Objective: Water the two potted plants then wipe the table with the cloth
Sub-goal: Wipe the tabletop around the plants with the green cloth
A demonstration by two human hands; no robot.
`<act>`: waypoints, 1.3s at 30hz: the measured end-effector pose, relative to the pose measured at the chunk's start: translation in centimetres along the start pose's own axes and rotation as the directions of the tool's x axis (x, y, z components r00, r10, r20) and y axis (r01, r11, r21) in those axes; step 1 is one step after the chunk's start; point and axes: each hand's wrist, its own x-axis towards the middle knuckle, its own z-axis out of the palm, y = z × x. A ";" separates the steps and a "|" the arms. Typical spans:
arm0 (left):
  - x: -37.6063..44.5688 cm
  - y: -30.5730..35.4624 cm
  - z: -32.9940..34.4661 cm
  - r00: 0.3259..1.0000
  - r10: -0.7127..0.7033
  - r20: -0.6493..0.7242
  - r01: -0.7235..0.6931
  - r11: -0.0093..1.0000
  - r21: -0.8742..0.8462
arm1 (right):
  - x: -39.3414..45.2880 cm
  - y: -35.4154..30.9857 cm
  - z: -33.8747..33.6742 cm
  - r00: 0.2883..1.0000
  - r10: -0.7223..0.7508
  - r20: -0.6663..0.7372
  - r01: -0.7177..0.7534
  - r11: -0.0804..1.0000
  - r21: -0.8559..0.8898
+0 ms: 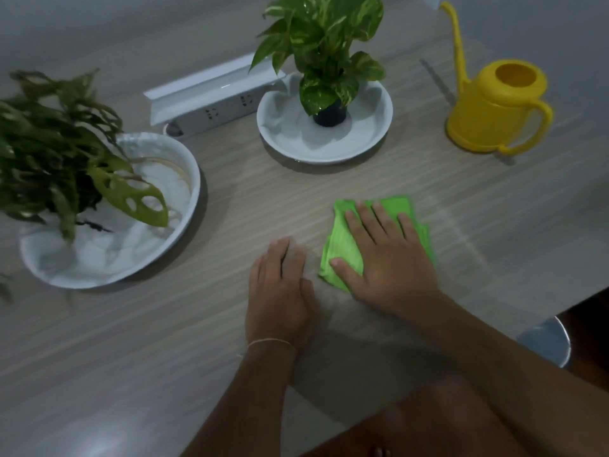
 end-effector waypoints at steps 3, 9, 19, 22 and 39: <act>0.2 -0.3 -0.3 0.989 -0.140 -0.036 0.127 0.962 -0.243 | -5.4 -1.8 0.3 0.997 -0.035 -0.063 0.035 0.999 0.008; -1.2 -2.0 -4.0 0.971 -0.239 -0.010 0.185 0.778 -0.600 | -11.9 -8.2 1.3 0.992 -0.105 -0.067 0.106 0.994 0.018; -6.7 -13.5 -8.3 0.990 0.004 0.143 -0.026 0.988 0.154 | 1.7 -15.6 2.0 0.991 -0.118 0.057 0.116 0.993 0.038; -6.6 -13.2 -8.4 0.988 -0.008 0.155 -0.014 0.991 0.136 | 8.7 -16.6 2.0 0.988 -0.129 0.085 0.127 0.991 0.030; -6.5 -13.4 -8.2 0.997 -0.015 0.071 0.015 1.000 0.004 | 10.0 -17.1 1.9 0.992 -0.123 0.041 0.122 0.992 0.018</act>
